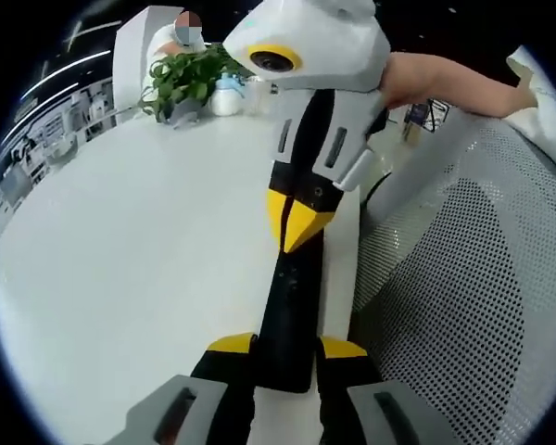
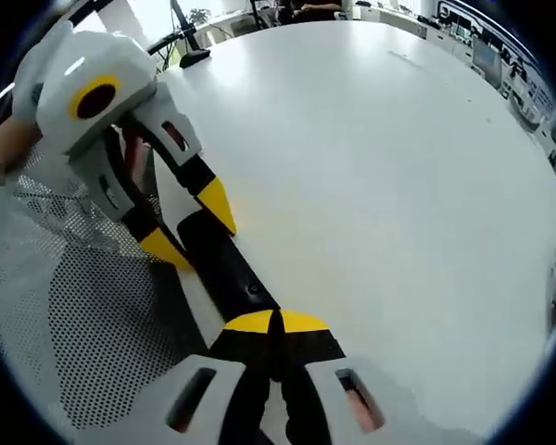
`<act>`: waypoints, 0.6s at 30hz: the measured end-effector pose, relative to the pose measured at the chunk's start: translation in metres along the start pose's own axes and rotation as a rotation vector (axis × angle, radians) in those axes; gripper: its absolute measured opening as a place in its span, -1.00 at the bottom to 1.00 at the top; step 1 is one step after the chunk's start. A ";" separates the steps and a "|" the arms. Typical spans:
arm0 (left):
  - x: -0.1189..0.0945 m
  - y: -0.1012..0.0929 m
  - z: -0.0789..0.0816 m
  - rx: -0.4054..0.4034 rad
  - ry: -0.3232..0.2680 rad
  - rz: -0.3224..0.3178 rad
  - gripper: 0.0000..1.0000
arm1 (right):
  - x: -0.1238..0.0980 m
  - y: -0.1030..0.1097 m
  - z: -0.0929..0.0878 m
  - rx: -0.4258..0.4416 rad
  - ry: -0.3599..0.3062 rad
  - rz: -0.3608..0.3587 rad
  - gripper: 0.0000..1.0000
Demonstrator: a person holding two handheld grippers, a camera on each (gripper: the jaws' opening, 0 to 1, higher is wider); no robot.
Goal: Press the specified remote control buttons in sequence, fully releasing each button before pressing the next.
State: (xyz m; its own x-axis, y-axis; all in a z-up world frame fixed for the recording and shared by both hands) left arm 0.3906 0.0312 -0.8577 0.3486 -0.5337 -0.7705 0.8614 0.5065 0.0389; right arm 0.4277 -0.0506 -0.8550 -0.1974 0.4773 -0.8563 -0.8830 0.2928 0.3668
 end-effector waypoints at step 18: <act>0.008 0.005 0.010 0.003 -0.010 0.050 -0.52 | -0.008 -0.007 -0.001 0.148 -0.042 -0.009 -1.00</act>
State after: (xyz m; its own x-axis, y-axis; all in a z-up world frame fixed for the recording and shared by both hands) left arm 0.4014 0.0224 -0.8573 0.3948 -0.5150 -0.7609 0.8440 0.5305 0.0789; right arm 0.4350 -0.0570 -0.8508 -0.1686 0.5073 -0.8451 -0.8119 0.4146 0.4109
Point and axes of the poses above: the point that each gripper's makers call its tool centre point, and the gripper's own axes: x roughly forward along the fingers, y roughly to its left, z roughly out of its top, the point moved 2 cm from there along -x, roughly backward along the fingers, and after that the axes turned 14 degrees about z, right-handed, at the moved point
